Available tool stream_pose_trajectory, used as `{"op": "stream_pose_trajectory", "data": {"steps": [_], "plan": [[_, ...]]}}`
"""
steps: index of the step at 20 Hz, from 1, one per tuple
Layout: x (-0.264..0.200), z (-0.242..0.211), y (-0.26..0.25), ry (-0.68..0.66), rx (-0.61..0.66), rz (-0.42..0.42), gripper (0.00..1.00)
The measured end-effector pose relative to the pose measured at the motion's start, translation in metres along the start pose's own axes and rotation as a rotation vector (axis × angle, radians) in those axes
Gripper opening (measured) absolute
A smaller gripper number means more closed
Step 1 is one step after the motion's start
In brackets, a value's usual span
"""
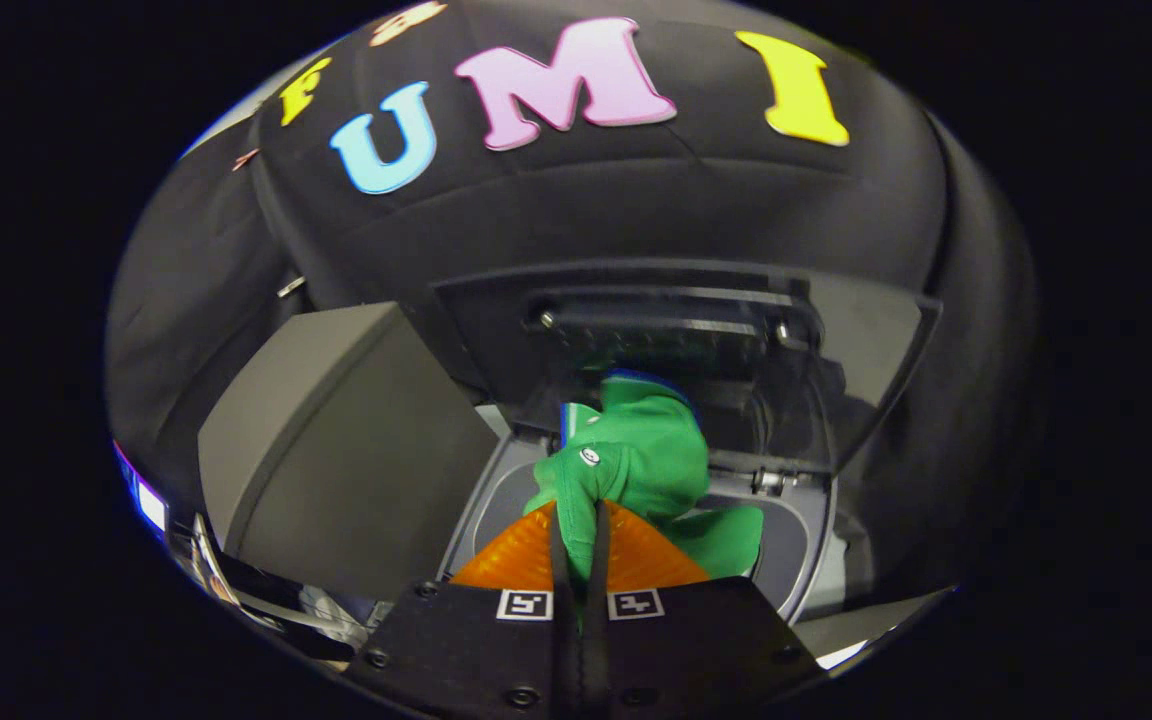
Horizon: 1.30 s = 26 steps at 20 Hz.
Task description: Put the clothes into the washing machine and then close the washing machine lid.
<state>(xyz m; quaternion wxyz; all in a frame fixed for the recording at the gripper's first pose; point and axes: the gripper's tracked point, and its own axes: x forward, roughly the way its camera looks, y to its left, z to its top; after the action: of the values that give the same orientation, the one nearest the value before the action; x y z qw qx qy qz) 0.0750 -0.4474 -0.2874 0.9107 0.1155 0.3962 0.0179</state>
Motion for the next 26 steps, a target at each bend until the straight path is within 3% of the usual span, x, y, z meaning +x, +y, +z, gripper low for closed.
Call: {"op": "stream_pose_trajectory", "data": {"steps": [3, 6, 16, 20, 22, 26], "plan": [[0.02, -0.021, -0.03, 0.043, 0.026, -0.072, 0.05], [0.038, -0.04, -0.035, 0.067, -0.046, -0.097, 0.06], [0.083, -0.11, -0.018, 0.229, -0.181, -0.083, 0.07], [0.088, -0.116, -0.023, 0.221, -0.197, -0.097, 0.07], [0.086, -0.109, -0.028, 0.189, -0.205, -0.116, 0.23], [0.081, -0.09, -0.031, 0.132, -0.187, -0.176, 0.83]]}}
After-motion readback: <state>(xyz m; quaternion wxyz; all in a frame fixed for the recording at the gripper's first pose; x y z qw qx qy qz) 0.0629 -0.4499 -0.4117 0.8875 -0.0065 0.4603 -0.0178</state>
